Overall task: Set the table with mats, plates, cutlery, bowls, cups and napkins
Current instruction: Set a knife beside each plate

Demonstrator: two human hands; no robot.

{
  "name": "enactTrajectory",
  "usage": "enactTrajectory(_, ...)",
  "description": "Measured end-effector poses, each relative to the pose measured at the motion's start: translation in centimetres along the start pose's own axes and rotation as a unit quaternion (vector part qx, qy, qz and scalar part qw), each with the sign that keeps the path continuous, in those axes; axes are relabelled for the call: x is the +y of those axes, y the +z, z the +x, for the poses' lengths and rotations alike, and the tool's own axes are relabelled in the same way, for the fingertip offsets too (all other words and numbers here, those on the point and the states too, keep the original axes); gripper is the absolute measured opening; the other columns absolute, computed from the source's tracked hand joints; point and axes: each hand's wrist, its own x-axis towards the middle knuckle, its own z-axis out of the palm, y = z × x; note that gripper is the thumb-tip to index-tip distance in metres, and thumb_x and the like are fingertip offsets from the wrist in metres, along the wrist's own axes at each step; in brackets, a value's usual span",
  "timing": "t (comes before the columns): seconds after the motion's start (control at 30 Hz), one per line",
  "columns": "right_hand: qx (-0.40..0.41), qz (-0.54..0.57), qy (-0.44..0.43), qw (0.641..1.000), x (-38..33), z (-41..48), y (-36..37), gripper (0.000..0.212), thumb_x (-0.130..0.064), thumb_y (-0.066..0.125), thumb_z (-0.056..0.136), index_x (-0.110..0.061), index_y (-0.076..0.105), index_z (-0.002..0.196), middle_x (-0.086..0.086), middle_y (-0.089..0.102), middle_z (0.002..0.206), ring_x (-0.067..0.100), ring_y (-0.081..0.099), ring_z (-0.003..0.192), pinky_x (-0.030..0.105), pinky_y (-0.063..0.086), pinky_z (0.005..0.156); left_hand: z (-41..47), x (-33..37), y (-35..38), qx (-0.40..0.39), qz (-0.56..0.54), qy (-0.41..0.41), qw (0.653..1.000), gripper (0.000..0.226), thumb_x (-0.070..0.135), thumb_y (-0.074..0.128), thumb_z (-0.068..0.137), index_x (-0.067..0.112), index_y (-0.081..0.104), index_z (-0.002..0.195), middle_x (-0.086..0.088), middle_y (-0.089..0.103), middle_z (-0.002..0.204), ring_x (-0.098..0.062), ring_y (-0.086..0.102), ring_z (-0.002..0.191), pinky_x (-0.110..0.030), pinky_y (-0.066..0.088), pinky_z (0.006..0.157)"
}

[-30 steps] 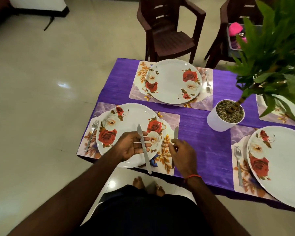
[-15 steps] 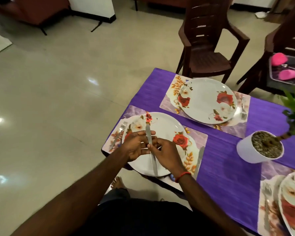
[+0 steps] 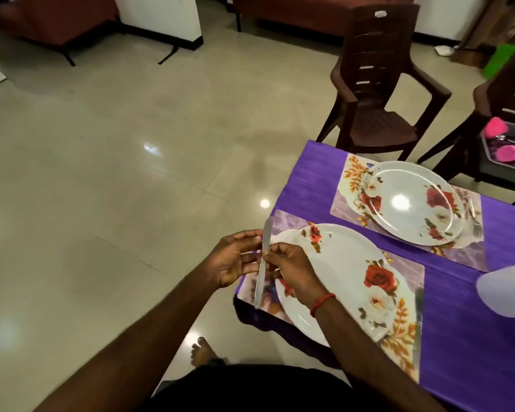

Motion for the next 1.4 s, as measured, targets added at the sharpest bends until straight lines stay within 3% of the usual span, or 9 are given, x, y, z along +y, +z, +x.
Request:
enactTrajectory(0.1,-0.004,0.031,0.012,0.999,-1.6,1.9,4.7,0.01,-0.011,0.067,0.094,-0.004,0.073,0.091,0.008,0.073,0.076,0.016,0.064,0.068,0.028,0.05,0.061,0.1,2.6,-4.7,0.002,0.004,0.008,1.0,0.023,0.007,0.066,0.095,0.01,0.072,0.116,-0.021,0.073,0.113,-0.036,0.071,0.102,-0.054,0.058,0.092)
enactTrajectory(0.27,0.007,0.028,-0.002,1.0,-4.2,4.2,12.4,0.009,-0.018,0.066,0.094,-0.015,0.074,0.09,0.0,0.075,0.079,0.008,0.067,0.068,0.026,0.05,0.062,-0.9,5.9,-12.6,0.015,0.06,0.013,0.998,0.024,0.01,0.072,0.092,0.009,0.073,0.116,-0.023,0.073,0.113,-0.04,0.072,0.103,-0.056,0.06,0.084)
enactTrajectory(0.47,-0.013,-0.018,-0.015,1.0,-6.4,6.8,18.1,0.014,-0.026,0.066,0.095,-0.015,0.074,0.098,0.004,0.076,0.084,0.015,0.07,0.074,0.024,0.052,0.061,-1.4,9.0,-18.8,0.021,0.033,0.022,0.999,0.026,0.012,0.072,0.093,0.006,0.071,0.118,-0.018,0.075,0.111,-0.037,0.073,0.102,-0.048,0.062,0.083)
enactTrajectory(0.6,-0.019,-0.016,-0.037,0.999,-7.5,9.1,21.1,0.007,-0.019,0.07,0.093,-0.014,0.075,0.093,0.0,0.076,0.078,0.012,0.071,0.071,0.026,0.055,0.061,-0.4,11.1,-21.0,0.037,0.011,0.032,0.999,0.018,0.011,0.072,0.092,0.007,0.074,0.109,-0.02,0.075,0.11,-0.037,0.073,0.099,-0.05,0.06,0.088)
enactTrajectory(0.7,-0.013,-0.004,-0.05,0.999,-8.4,11.1,23.2,0.004,-0.016,0.072,0.092,-0.013,0.074,0.093,0.0,0.076,0.078,0.012,0.073,0.07,0.024,0.056,0.06,0.7,13.3,-22.6,0.041,0.011,0.032,0.999,0.024,0.009,0.072,0.092,0.001,0.072,0.114,-0.022,0.074,0.111,-0.039,0.073,0.098,-0.051,0.06,0.088)
enactTrajectory(0.87,-0.018,-0.018,-0.039,0.999,-10.6,16.0,25.4,0.006,-0.018,0.075,0.089,-0.014,0.074,0.094,-0.002,0.076,0.079,0.007,0.071,0.066,0.018,0.052,0.056,4.2,18.0,-25.1,0.045,0.038,0.029,0.998,0.024,0.01,0.073,0.091,0.0,0.072,0.113,-0.019,0.075,0.105,-0.035,0.075,0.089,-0.041,0.063,0.075)
enactTrajectory(1.0,-0.022,-0.034,-0.025,0.999,-13.0,20.8,26.1,0.007,-0.016,0.074,0.089,-0.017,0.073,0.096,-0.006,0.075,0.078,0.0,0.069,0.064,0.015,0.05,0.055,8.1,22.0,-26.5,0.054,0.068,0.024,0.996,0.019,0.013,0.075,0.091,0.004,0.074,0.108,-0.017,0.076,0.103,-0.035,0.076,0.092,-0.041,0.063,0.075)
enactTrajectory(1.23,0.039,0.001,-0.024,0.999,-16.0,27.9,26.5,0.01,-0.018,0.077,0.086,-0.014,0.074,0.095,0.001,0.076,0.082,0.013,0.073,0.075,0.022,0.051,0.061,14.9,28.4,-26.8,0.033,0.093,0.014,0.995,0.022,0.013,0.075,0.09,0.001,0.074,0.109,-0.02,0.075,0.103,-0.037,0.073,0.092,-0.043,0.063,0.079)
enactTrajectory(1.4,0.066,0.028,-0.027,0.997,-18.3,31.3,26.0,0.009,-0.018,0.075,0.088,-0.013,0.074,0.095,0.003,0.076,0.084,0.014,0.073,0.074,0.022,0.05,0.057,18.8,31.8,-26.2,0.01,0.112,0.015,0.994,0.026,0.01,0.073,0.091,-0.003,0.07,0.113,-0.02,0.076,0.103,-0.038,0.074,0.091,-0.04,0.064,0.076)
